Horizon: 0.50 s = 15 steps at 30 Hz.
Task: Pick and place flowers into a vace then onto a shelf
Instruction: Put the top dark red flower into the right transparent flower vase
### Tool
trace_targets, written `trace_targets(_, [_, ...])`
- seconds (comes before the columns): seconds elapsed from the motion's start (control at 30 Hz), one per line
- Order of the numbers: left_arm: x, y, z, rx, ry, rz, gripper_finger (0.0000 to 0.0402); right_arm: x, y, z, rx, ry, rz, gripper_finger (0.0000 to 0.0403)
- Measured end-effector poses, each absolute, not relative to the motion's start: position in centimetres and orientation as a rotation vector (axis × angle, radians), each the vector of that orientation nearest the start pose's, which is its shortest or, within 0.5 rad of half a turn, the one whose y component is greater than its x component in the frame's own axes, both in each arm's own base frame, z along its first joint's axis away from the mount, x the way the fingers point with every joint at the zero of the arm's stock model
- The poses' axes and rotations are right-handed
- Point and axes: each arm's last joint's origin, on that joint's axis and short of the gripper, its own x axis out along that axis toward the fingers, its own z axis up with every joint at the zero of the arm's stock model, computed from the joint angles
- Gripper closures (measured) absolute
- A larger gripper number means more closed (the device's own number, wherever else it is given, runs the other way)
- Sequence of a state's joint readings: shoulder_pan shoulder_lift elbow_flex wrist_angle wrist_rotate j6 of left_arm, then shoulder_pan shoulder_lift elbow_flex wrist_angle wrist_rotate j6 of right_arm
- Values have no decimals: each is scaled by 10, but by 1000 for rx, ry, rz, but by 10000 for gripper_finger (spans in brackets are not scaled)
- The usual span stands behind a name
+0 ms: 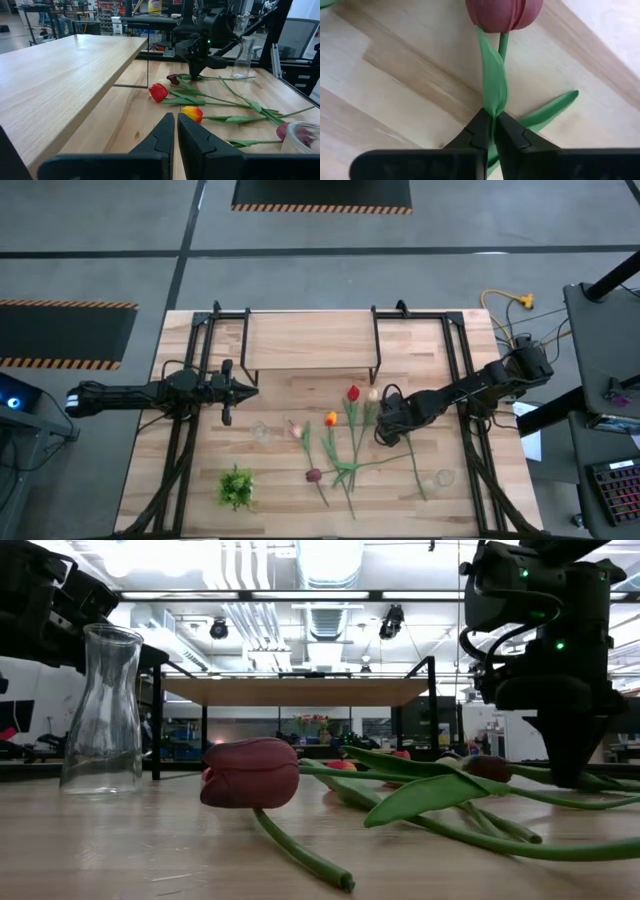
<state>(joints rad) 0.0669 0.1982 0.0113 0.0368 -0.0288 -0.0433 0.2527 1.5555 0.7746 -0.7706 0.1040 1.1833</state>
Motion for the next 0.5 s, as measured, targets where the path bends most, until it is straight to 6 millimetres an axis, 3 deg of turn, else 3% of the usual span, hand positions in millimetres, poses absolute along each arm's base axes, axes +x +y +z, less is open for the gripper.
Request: trace_targets(0.5, [108,8,154,-46,148,99,396,208,48,203,673,1044,-665,390])
